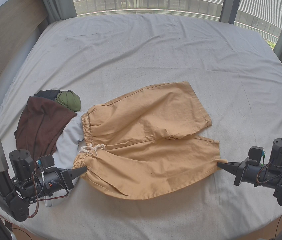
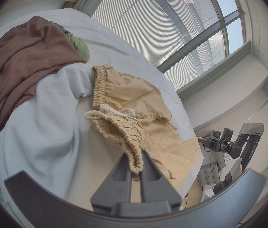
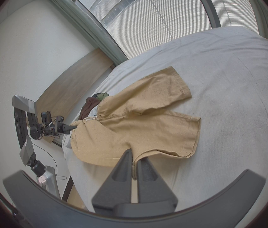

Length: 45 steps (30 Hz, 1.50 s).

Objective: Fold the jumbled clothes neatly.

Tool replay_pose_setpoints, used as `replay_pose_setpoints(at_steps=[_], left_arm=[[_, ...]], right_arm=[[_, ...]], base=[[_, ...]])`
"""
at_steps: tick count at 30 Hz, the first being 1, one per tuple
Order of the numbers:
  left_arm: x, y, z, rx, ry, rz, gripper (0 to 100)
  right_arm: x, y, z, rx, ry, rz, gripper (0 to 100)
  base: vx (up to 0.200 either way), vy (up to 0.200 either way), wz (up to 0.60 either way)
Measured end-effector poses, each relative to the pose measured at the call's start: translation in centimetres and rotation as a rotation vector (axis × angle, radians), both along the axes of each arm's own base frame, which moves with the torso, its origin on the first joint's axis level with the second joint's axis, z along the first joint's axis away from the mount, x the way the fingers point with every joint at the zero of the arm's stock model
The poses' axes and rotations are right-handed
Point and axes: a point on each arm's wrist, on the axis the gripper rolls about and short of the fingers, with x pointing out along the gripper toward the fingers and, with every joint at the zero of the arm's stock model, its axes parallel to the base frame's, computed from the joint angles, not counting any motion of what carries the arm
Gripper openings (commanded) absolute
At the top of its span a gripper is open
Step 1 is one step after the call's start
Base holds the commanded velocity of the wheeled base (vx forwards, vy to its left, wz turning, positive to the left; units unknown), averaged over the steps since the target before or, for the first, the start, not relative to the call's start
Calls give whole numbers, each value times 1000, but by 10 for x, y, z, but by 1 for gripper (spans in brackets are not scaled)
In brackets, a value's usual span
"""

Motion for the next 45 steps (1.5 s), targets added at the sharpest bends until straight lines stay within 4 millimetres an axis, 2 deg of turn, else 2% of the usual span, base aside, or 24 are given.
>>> replay_pose_setpoints(at_steps=[9,22,35,45], left_arm=[[7,-1,6,-26,-25,26,0],[19,-3,30,-127,-84,96,0],[22,-3,34,-137,-103,115,0],[26,-5,46,-200,-122,154,0]], right_arm=[[3,0,13,33,-47,-11,0],[15,3,41,120,-137,-42,0],[13,7,75,177,-253,-37,0],[17,11,85,192,-295,-19,0]], base=[[0,0,0],[0,0,0],[0,0,0],[0,0,0]])
